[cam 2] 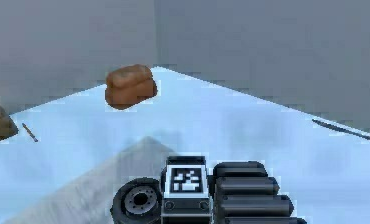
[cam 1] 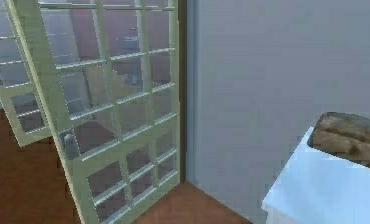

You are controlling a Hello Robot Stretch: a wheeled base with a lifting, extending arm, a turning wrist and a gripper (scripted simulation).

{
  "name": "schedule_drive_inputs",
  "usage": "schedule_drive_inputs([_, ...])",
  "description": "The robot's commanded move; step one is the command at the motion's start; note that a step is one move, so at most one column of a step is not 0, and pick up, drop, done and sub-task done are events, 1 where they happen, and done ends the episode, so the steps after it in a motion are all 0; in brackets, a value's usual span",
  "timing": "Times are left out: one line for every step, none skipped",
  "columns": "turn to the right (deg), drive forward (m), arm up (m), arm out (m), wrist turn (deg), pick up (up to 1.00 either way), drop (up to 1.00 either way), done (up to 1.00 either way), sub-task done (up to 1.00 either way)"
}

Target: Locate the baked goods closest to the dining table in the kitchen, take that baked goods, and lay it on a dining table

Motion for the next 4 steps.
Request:
schedule_drive_inputs([-45.0, 0.0, 0.0, 0.0, 0.0, 0.0, 0.0, 0.0, 0.0])
schedule_drive_inputs([-15.0, 0.0, 0.0, 0.0, 0.0, 0.0, 0.0, 0.0, 0.0])
schedule_drive_inputs([0.0, 1.0, 0.0, 0.0, 0.0, 0.0, 0.0, 0.0, 0.0])
schedule_drive_inputs([0.0, 0.35, 0.0, 0.0, 0.0, 0.0, 0.0, 0.0, 0.0])
